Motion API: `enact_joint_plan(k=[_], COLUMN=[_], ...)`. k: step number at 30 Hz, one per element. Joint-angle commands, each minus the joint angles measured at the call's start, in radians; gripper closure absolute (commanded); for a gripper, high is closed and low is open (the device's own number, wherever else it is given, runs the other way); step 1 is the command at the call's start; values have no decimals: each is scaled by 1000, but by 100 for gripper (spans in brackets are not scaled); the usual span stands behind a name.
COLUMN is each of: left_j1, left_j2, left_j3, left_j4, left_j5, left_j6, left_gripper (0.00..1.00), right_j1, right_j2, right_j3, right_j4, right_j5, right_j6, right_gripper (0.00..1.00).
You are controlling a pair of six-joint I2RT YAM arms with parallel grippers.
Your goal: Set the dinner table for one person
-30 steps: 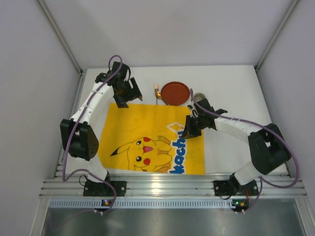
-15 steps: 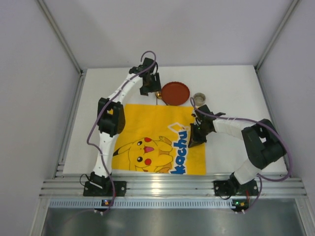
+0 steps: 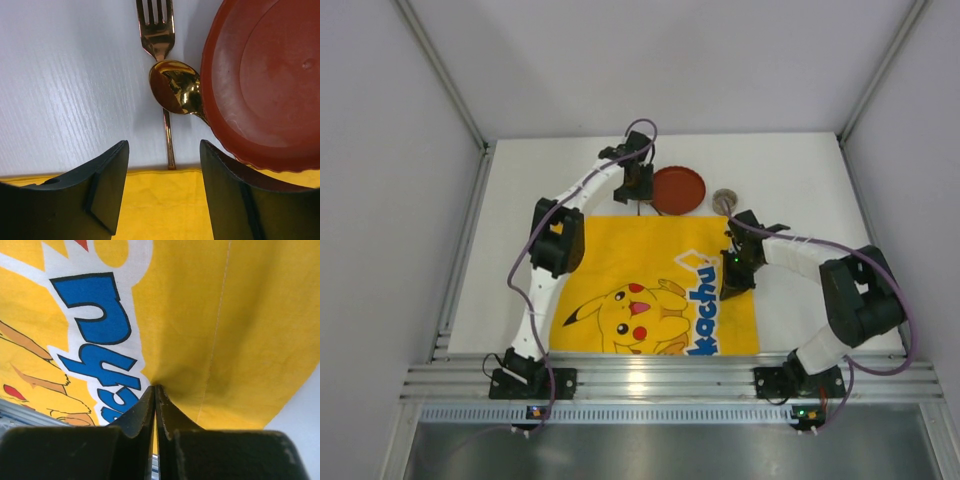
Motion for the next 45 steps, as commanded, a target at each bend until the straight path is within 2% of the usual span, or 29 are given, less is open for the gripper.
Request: enact_joint_plan(k=[1, 3, 8, 10, 12, 14, 18, 24, 26, 27, 28, 29, 31, 36, 38, 41, 42, 44, 45], left_j1=[0, 1, 0, 0, 1, 4, 27, 82, 107, 115, 128, 135, 138, 133, 133, 133, 133, 130, 130], left_j2=[36, 52, 109, 123, 144, 167, 195, 195, 163, 149, 129, 120, 86, -50, -148, -311, -355, -490, -535], left_j3=[6, 9, 34, 43, 48, 49, 52, 74, 75, 84, 95, 110, 146, 135, 83, -82, -203, -332, -463], left_j4=[38, 39, 45, 44, 45, 44, 50, 76, 100, 110, 120, 120, 123, 127, 123, 123, 123, 114, 91], left_j5=[-50, -54, -65, -73, -88, -94, -94, -113, -120, -119, -113, -88, -85, -129, -148, -148, -147, -140, -134], left_j6=[49, 66, 97, 98, 103, 101, 109, 106, 98, 94, 88, 71, 55, 64, 81, 94, 95, 94, 89], left_gripper=[37, 44, 50, 55, 68, 75, 100, 100, 100, 100, 100, 100, 100, 100, 100, 100, 100, 100, 100], right_j1=[-16, -23, -46, -51, -60, -66, -69, -68, -69, -68, -69, -69, -68, -68, -68, -68, -68, -68, -66], right_j2=[-22, -39, -77, -85, -89, -88, -88, -114, -140, -152, -163, -183, -198, -226, -249, -275, -282, -296, -302], right_j3=[47, 76, 127, 138, 153, 164, 181, 204, 210, 211, 214, 217, 220, 239, 247, 242, 239, 222, 216], right_j4=[-81, -100, -155, -169, -189, -198, -223, -252, -257, -257, -258, -257, -253, -257, -257, -247, -244, -229, -226], right_j5=[111, 117, 123, 123, 123, 125, 126, 131, 139, 149, 153, 160, 159, 151, 159, 157, 153, 145, 145], right_j6=[-43, -43, -41, -41, -41, -41, -41, -51, -51, -52, -55, -58, -69, -103, -112, -118, -121, -126, -127], right_gripper=[97, 96, 95, 95, 95, 95, 95, 92, 77, 64, 40, 31, 0, 0, 0, 0, 0, 0, 0])
